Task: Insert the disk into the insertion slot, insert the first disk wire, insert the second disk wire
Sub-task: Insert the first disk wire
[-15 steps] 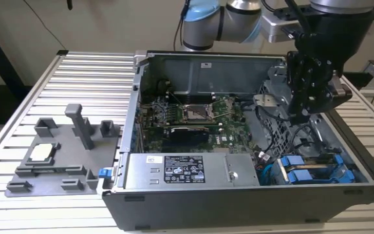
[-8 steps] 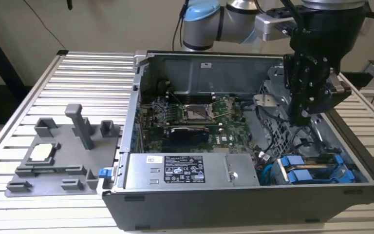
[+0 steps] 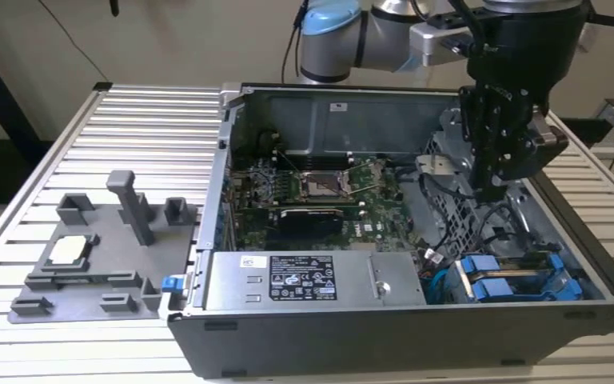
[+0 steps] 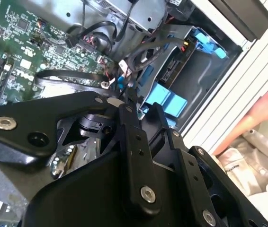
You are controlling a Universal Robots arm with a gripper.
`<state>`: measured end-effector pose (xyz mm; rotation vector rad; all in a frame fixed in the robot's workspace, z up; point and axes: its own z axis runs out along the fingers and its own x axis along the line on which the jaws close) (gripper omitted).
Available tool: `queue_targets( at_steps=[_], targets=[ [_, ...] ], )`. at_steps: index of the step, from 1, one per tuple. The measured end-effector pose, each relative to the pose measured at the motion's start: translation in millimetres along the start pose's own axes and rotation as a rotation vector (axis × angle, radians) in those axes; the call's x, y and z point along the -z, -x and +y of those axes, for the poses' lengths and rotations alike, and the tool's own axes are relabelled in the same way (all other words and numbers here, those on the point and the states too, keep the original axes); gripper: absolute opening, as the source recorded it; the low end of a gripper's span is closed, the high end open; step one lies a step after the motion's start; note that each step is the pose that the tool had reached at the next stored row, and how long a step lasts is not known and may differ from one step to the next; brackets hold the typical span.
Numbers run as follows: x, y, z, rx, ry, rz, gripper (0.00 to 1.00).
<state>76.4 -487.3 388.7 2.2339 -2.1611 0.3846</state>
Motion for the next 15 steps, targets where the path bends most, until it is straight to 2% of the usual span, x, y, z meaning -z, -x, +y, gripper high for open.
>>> queue_targets(
  at_steps=[5,12,15],
  targets=[
    [-0.1,0.3,4.5,0.022,-0.0081,0.0005,0.33],
    [-1.5,0.9,12.8,0.046,-0.0252,-0.0031,0.33],
    [-1.5,1.0,13.4,0.046,-0.0309,-0.0027,0.33]
  ],
)
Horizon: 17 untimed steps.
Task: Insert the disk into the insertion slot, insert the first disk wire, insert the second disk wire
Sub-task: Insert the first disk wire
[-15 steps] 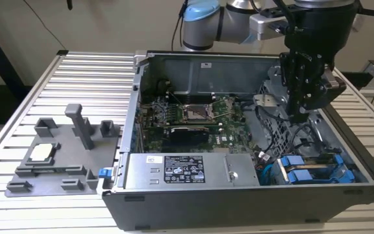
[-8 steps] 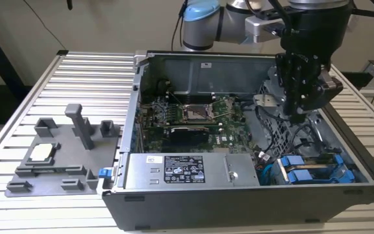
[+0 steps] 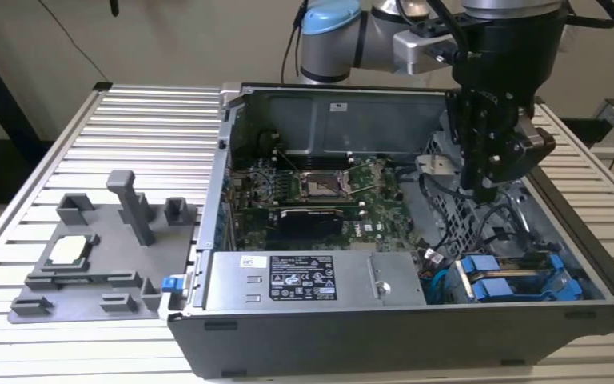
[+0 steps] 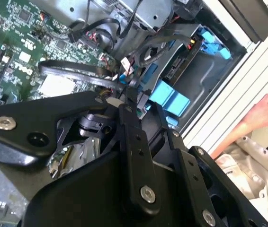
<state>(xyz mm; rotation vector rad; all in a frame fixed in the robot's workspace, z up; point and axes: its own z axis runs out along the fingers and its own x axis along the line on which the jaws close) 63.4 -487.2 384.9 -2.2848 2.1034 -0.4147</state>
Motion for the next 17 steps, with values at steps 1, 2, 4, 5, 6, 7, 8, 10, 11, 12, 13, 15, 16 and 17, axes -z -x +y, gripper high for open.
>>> queue_targets(
  at_steps=[1,2,4,5,6,7,8,10,11,12,13,15,16,17],
  targets=[
    [0.0,0.0,0.0,0.0,-0.0017,0.0001,0.33],
    [-0.1,-0.1,0.1,-0.001,-0.0037,0.0003,0.33],
    [-0.1,-0.2,0.2,-0.001,-0.0074,0.0008,0.33],
    [-0.2,-0.2,0.3,-0.001,-0.0088,0.001,0.31],
    [-0.2,-0.2,0.3,-0.002,-0.0096,0.001,0.31],
    [-0.2,-0.2,0.5,-0.002,-0.0099,0.0011,0.31],
    [-0.1,-0.2,0.6,-0.002,-0.01,0.001,0.24],
    [-0.1,-0.2,0.9,-0.002,-0.0101,0.001,0.24],
    [-0.1,-0.2,1.0,-0.002,-0.0102,0.0009,0.24],
    [-0.1,-0.2,1.1,-0.002,-0.0102,0.0009,0.24],
    [-0.1,-0.2,1.2,-0.002,-0.0103,0.0009,0.24],
    [-0.1,-0.2,1.4,-0.002,-0.0103,0.0011,0.24],
    [0.0,-0.2,1.5,-0.002,-0.0103,0.0013,0.24],
    [0.0,-0.2,1.6,-0.002,-0.0102,0.0014,0.24]
  ],
)
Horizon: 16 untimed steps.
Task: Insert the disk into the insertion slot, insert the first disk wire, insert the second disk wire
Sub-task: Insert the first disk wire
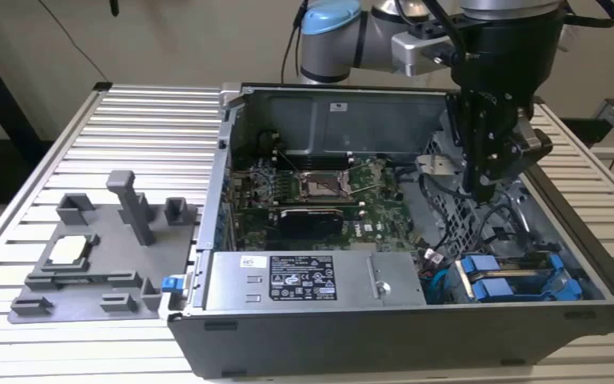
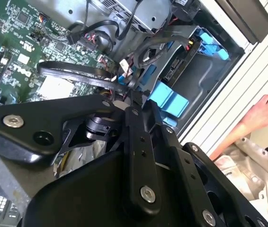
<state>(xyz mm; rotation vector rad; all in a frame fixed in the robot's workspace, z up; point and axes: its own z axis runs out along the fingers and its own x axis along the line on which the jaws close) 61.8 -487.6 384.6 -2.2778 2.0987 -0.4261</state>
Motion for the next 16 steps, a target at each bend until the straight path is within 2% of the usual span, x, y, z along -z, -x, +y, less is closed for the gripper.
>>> queue_targets(
  at_steps=[11,13,14,16],
  targets=[
    [-0.1,-0.5,1.0,0.0,0.0001,0.0008,0.24],
    [-0.1,-0.6,1.0,0.0,0.0001,0.0009,0.22],
    [-0.2,-0.5,1.0,0.0,0.0001,0.0008,0.15],
    [-0.2,-0.5,1.0,0.0,0.0001,0.001,0.15]
  ],
)
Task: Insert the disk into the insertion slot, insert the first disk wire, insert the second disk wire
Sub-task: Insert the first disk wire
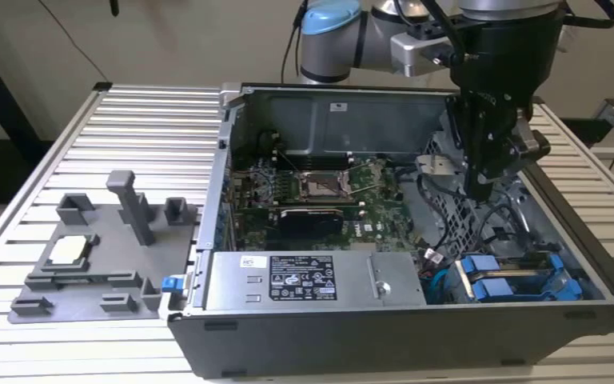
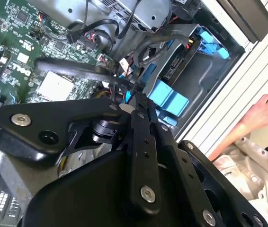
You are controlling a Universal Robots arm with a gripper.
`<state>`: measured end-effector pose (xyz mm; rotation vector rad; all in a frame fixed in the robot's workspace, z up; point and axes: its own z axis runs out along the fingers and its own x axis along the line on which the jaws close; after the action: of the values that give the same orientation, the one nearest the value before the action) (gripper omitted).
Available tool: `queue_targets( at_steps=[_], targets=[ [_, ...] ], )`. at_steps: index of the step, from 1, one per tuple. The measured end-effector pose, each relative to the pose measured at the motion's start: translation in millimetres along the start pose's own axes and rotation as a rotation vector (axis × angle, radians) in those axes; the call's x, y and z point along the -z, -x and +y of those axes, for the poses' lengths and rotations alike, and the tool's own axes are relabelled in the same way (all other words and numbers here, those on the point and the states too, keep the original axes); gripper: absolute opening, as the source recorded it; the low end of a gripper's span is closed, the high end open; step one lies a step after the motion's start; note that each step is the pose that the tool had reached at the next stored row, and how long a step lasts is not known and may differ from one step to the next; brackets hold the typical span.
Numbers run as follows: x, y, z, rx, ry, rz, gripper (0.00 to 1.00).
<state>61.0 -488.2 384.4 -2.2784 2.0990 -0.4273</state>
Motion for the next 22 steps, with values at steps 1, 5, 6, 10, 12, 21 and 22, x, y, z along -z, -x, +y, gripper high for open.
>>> queue_targets(
  at_steps=[1,5,6,10,12,21,22],
  targets=[
    [0.0,0.0,0.0,0.0,0.0,0.0002,0.15],
    [0.0,0.0,0.1,0.002,0.0005,0.0089,0.15],
    [0.0,0.1,0.1,0.002,0.0007,0.0115,0.15],
    [0.3,1.2,0.3,0.006,0.0017,0.0273,0.29],
    [0.9,1.8,0.4,0.006,0.0018,0.0302,0.35],
    [6.2,1.8,-0.3,0.009,0.0025,0.0424,0.41],
    [7.6,1.5,-0.5,0.009,0.0026,0.0431,0.41]
  ],
)
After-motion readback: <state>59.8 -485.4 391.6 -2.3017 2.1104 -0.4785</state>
